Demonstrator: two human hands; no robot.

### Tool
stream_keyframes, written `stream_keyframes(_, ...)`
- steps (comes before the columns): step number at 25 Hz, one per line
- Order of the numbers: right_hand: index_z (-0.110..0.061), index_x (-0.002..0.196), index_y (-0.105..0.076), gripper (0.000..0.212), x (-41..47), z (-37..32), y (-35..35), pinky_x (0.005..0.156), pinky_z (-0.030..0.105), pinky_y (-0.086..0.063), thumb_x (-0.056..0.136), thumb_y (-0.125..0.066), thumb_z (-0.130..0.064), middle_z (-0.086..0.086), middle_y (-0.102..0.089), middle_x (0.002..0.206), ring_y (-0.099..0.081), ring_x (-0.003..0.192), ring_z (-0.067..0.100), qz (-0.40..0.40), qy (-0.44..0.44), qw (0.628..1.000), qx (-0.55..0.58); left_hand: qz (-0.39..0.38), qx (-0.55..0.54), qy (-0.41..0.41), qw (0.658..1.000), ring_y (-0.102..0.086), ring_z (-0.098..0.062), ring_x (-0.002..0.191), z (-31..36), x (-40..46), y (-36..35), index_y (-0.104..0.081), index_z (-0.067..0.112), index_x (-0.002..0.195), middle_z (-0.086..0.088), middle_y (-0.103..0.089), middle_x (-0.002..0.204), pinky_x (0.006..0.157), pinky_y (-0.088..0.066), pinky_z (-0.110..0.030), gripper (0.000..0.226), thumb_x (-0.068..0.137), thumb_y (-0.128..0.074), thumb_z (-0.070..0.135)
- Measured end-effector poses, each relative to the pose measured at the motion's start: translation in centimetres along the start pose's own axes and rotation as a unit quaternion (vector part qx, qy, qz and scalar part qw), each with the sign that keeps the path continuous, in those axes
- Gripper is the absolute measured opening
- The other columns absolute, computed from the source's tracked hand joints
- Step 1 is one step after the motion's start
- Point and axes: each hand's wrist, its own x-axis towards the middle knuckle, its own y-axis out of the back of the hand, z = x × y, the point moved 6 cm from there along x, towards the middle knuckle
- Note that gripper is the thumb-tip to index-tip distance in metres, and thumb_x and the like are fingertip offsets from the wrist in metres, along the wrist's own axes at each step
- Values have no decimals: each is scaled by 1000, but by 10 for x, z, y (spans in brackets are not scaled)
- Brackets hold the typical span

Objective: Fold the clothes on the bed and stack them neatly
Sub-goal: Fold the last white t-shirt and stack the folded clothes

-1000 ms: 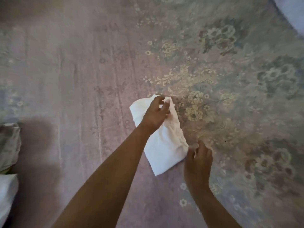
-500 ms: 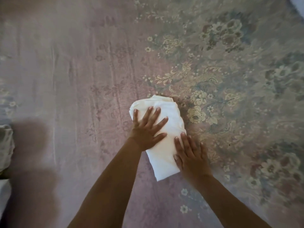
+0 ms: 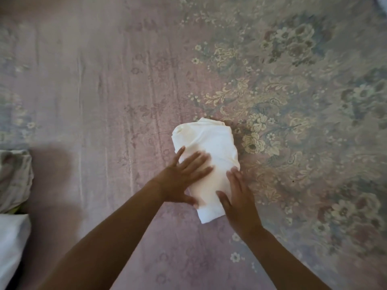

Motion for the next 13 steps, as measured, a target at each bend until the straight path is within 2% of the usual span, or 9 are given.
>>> stream_keyframes(1, 3, 139, -55, 51, 4, 0, 6, 109, 59, -40, 90, -67, -1, 25, -44, 153, -42, 140, 46, 14, 7, 1000, 11, -23, -13, -21, 999, -35, -35, 146, 11, -2, 0, -40, 15, 153, -20, -34, 159, 114, -28, -62, 118, 62, -65, 86)
stream_keyframes(3, -2, 129, -65, 47, 1, 1, 21, 101, 57, -47, 82, -63, 7, 26, -56, 142, -55, 128, 45, 95, 130, 981, -105, -53, -28, -34, 998, -33, -35, 148, 38, -9, -4, -37, 14, 155, -19, -32, 160, 117, -30, -58, 128, 55, -68, 88)
stream_keyframes(5, -9, 124, -69, 45, -4, 8, 26, 106, 51, -41, 83, -51, -1, 18, -64, 135, -61, 123, 36, 109, 292, 915, -255, -48, -37, -7, 998, -40, -35, 144, 52, -11, -4, -44, 11, 150, -18, -40, 156, 115, -37, -53, 127, 53, -68, 88)
stream_keyframes(7, -12, 132, -63, 54, 2, 20, 29, 114, 46, -29, 83, -42, -4, 11, -61, 141, -58, 130, 28, 58, 397, 856, -327, 23, -41, 1, 999, -52, -35, 135, 56, -4, 2, -54, 9, 139, -19, -53, 145, 107, -45, -52, 107, 59, -75, 78)
stream_keyframes(9, -15, 140, -57, 59, 15, 30, 33, 114, 47, -34, 82, -46, -5, 8, -55, 148, -53, 136, 25, 2, 453, 822, -345, 138, -49, -11, 989, -63, -39, 120, 56, 0, 9, -54, 7, 120, -26, -64, 128, 97, -52, -56, 70, 69, -90, 39)
stream_keyframes(10, -15, 140, -57, 59, 22, 32, 35, 113, 49, -37, 81, -56, -7, 6, -54, 149, -52, 137, 25, -28, 465, 819, -334, 188, -83, -3, 979, -66, -42, 113, 55, -2, 12, -53, 5, 112, -28, -67, 120, 93, -54, -58, 56, 71, -89, 18)
stream_keyframes(11, -15, 138, -59, 62, 31, 33, 37, 113, 50, -38, 77, -70, -11, 6, -54, 149, -50, 138, 26, -69, 453, 835, -304, 225, -149, 22, 963, -67, -43, 108, 51, -5, 14, -53, 3, 108, -28, -67, 115, 91, -55, -59, 47, 73, -85, 3)
stream_keyframes(12, -12, 135, -60, 67, 40, 31, 39, 115, 51, -36, 72, -82, -17, 6, -54, 149, -48, 140, 26, -111, 419, 864, -255, 241, -245, 68, 937, -67, -41, 105, 45, -8, 14, -54, 2, 108, -26, -67, 114, 90, -55, -56, 42, 76, -80, -5)
stream_keyframes(13, -9, 134, -59, 74, 47, 29, 41, 118, 51, -32, 68, -89, -23, 8, -55, 148, -46, 141, 27, -148, 369, 898, -188, 238, -355, 141, 893, -66, -35, 103, 37, -12, 13, -55, 5, 111, -22, -66, 114, 89, -55, -50, 37, 82, -74, -7)
